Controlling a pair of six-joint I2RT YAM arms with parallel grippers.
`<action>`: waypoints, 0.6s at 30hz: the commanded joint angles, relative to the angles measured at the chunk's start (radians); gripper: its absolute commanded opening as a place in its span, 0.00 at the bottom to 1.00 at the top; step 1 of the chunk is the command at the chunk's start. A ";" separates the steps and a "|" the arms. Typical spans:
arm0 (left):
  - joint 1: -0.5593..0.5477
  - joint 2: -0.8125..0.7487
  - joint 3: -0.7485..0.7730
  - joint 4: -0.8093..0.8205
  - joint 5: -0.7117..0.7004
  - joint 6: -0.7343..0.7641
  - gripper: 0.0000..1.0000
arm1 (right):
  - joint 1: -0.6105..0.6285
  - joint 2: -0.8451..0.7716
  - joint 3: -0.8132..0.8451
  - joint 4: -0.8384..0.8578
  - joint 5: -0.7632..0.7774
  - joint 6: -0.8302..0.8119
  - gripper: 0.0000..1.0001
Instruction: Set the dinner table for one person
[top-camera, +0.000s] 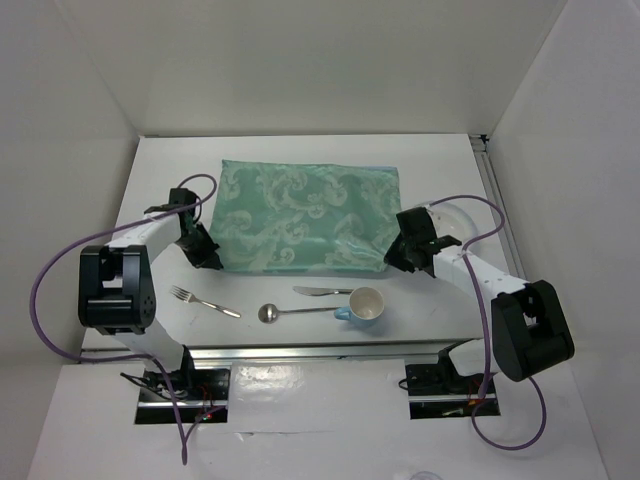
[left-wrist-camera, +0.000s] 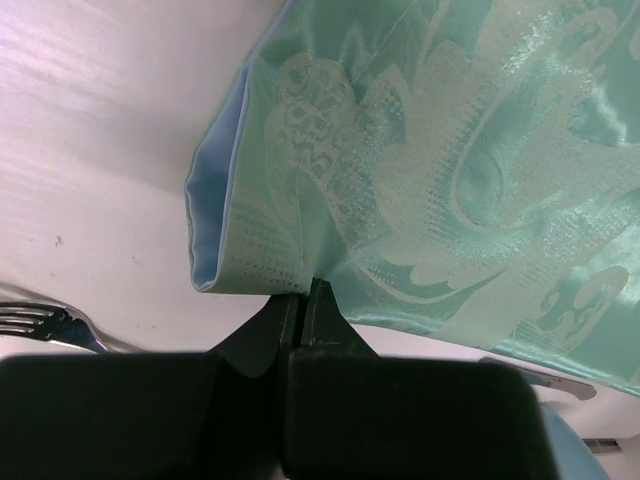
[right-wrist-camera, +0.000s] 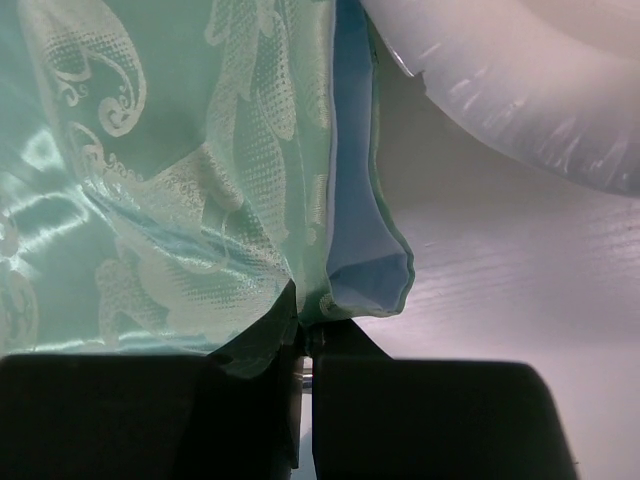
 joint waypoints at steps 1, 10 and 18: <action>-0.003 -0.050 -0.007 -0.020 -0.036 0.021 0.02 | 0.001 -0.030 -0.006 -0.031 0.054 0.009 0.01; -0.021 -0.105 -0.027 -0.041 -0.036 0.030 0.53 | 0.001 -0.040 0.005 -0.062 0.076 0.009 0.21; -0.021 -0.218 0.045 -0.118 -0.047 0.041 0.81 | -0.037 -0.145 0.127 -0.200 0.100 -0.042 0.85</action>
